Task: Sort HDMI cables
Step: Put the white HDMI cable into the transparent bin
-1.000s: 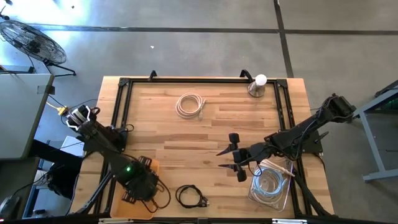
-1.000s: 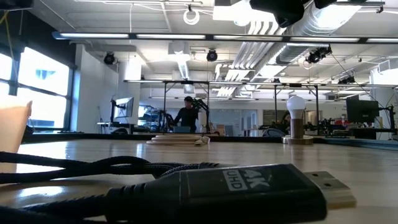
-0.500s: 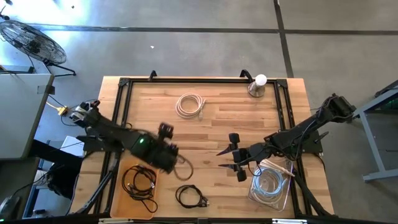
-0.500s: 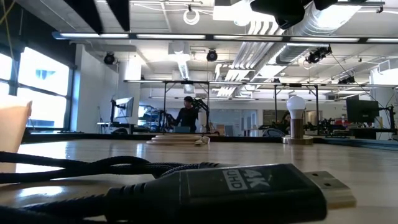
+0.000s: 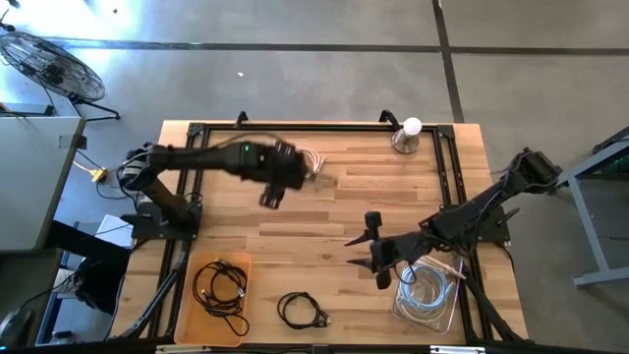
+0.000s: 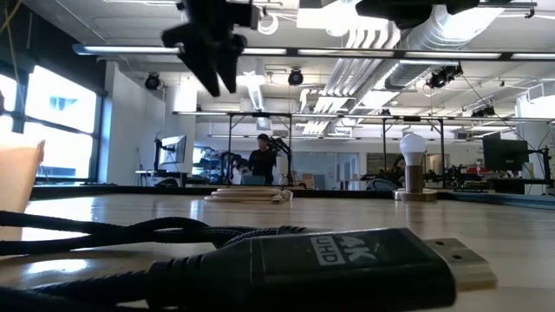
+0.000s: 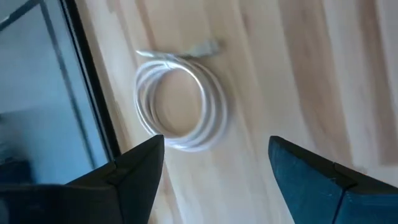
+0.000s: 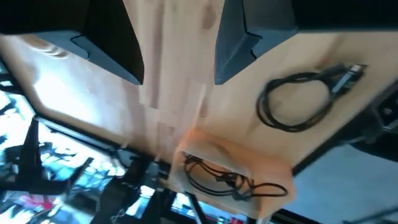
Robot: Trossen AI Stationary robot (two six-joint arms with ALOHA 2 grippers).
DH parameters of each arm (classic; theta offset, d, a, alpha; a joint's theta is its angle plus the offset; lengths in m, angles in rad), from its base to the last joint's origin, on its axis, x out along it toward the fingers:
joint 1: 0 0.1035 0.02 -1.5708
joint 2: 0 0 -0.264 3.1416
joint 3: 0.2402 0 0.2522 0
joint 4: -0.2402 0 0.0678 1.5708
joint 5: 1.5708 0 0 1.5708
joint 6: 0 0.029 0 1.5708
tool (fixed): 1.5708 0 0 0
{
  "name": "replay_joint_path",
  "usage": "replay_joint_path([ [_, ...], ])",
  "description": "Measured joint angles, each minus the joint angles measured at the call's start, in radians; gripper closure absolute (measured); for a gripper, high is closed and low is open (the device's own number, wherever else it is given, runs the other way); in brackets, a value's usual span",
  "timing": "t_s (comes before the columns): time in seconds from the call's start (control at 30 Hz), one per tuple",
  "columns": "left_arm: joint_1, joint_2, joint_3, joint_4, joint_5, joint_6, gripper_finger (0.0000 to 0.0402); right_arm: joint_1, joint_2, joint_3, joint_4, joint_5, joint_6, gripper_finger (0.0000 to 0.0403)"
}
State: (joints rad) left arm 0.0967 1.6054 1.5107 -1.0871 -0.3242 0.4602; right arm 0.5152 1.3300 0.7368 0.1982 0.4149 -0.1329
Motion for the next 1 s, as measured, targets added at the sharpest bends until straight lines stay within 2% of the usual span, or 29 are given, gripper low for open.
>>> replay_joint_path([
  [0.27, 0.199, 0.0, -0.072, 0.26, 0.162, 0.04, 0.0118, 0.067, 0.0, 0.0, -0.051, 0.226, -0.059, 0.0215],
  [0.47, 0.27, 0.0, -0.15, 0.387, 0.267, 0.047, 0.0118, 0.081, 0.0, 0.0, -0.126, 0.314, -0.05, 0.0215],
  [0.7, 0.283, 0.0, -0.202, 0.51, 0.294, 0.106, 0.0118, 0.066, 0.0, 0.0, -0.135, 0.31, -0.01, 0.0215],
  [0.87, 0.283, 0.0, -0.219, 0.565, 0.36, 0.144, 0.0118, 0.06, 0.0, 0.0, -0.129, 0.302, 0.02, 0.0215],
  [1.0, 0.291, 0.0, -0.219, 0.563, 0.386, 0.165, 0.0118, 0.06, 0.0, 0.0, -0.105, 0.229, -0.036, 0.0215],
])
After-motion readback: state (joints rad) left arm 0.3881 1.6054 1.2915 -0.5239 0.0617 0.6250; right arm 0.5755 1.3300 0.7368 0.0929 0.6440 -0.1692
